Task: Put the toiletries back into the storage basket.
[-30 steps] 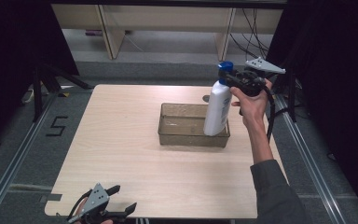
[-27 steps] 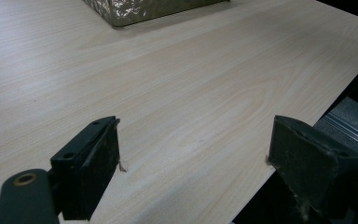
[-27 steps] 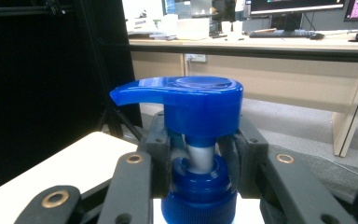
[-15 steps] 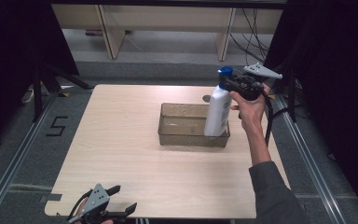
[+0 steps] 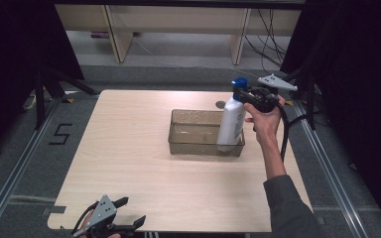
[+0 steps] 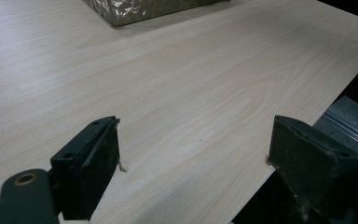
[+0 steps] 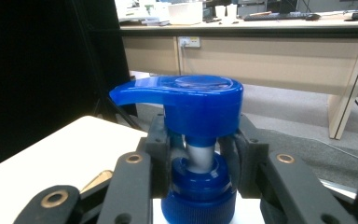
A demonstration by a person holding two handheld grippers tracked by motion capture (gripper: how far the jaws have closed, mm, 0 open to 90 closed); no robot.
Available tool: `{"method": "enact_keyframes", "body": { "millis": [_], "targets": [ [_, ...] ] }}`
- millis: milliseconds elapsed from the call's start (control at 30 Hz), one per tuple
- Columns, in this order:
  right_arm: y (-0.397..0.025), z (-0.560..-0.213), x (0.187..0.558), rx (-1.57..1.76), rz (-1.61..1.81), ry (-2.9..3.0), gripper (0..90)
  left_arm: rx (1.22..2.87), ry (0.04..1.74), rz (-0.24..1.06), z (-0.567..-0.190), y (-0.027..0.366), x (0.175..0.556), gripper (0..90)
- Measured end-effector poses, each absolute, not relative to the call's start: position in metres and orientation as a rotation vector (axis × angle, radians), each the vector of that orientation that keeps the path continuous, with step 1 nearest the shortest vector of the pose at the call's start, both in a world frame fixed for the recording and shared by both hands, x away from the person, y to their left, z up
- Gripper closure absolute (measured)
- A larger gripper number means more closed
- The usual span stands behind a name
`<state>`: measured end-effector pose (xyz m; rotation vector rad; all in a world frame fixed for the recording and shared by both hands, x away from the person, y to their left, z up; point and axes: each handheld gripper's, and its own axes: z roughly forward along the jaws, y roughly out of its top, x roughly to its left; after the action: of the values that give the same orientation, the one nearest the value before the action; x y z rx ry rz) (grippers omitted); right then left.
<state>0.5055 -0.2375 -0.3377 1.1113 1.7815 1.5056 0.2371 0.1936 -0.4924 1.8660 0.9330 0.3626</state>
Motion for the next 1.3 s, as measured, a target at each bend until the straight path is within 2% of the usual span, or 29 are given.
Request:
{"method": "enact_keyframes", "body": {
  "millis": [367, 800, 1033, 1167, 1300],
  "targets": [
    [-0.236, -0.344, 0.495, 1.082, 1.500, 1.789, 64.6, 1.869, 0.943, 0.364, -0.492, 0.193, 0.236, 15.5],
    [-0.234, -0.340, 0.483, 1.050, 1.421, 1.836, 58.3, 1.865, 0.934, 0.365, -0.493, 0.193, 0.237, 15.5],
    [-0.231, -0.339, 0.481, 1.039, 1.414, 1.843, 50.5, 1.866, 0.932, 0.365, -0.492, 0.193, 0.237, 15.5],
    [-0.233, -0.339, 0.480, 1.081, 1.414, 1.835, 37.8, 1.866, 0.932, 0.364, -0.492, 0.193, 0.237, 15.5],
    [-0.238, -0.341, 0.478, 1.104, 1.446, 1.830, 32.6, 1.863, 0.929, 0.367, -0.492, 0.193, 0.237, 15.5]
  ]
}}
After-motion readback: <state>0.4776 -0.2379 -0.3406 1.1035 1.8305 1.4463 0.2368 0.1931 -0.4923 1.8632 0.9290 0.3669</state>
